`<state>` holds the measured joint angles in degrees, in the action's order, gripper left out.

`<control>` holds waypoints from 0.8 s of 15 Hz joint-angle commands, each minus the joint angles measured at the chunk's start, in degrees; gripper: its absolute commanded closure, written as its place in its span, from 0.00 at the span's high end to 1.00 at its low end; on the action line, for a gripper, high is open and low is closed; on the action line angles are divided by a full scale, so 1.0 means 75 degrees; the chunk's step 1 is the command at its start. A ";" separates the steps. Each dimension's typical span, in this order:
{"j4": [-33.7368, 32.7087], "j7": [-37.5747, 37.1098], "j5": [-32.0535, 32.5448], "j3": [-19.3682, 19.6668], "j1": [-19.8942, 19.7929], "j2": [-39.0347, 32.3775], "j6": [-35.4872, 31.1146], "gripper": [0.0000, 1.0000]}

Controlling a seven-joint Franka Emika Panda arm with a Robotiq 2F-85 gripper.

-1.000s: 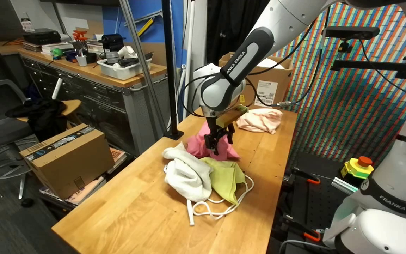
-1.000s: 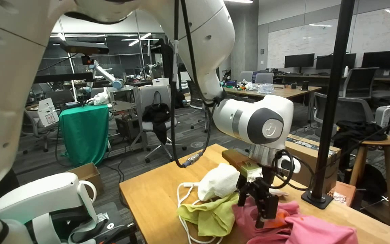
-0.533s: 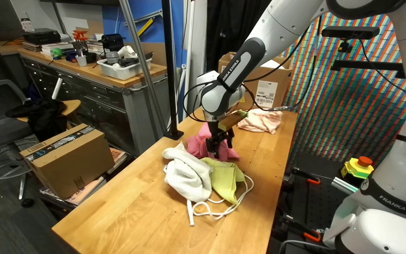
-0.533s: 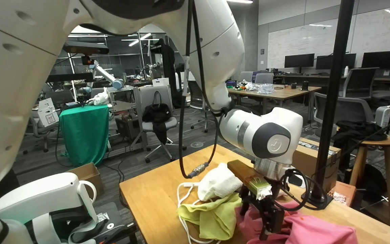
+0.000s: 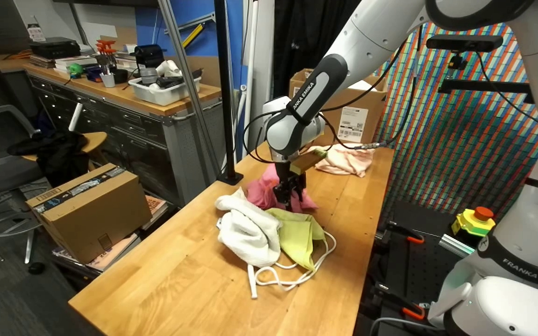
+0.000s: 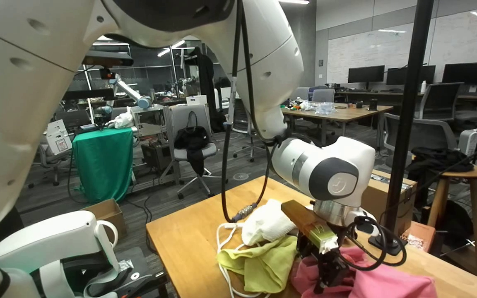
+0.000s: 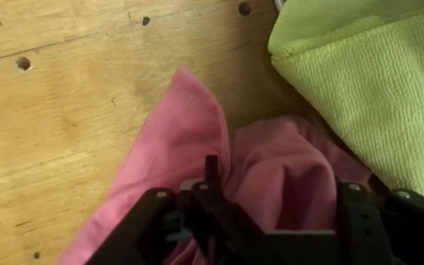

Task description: Move the peach shirt to the right, move the pink shirt to the left, move the white towel to the left, move the yellow towel to the right, move the thick white rope forwards, move the radish backwards

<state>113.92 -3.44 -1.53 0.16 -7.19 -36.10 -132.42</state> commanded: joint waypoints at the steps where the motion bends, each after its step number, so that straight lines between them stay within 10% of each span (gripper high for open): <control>1: -0.0091 0.0351 -0.0260 0.0048 -0.0024 -0.0063 -0.0116 0.31; 5: 0.0172 0.0214 -0.0081 0.0127 0.0146 0.0281 -0.0249 0.05; 12: 0.0826 -0.0731 0.1064 0.0533 0.1158 0.1917 -0.0410 0.05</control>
<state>115.96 -4.61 2.08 1.81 -3.07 -29.68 -135.53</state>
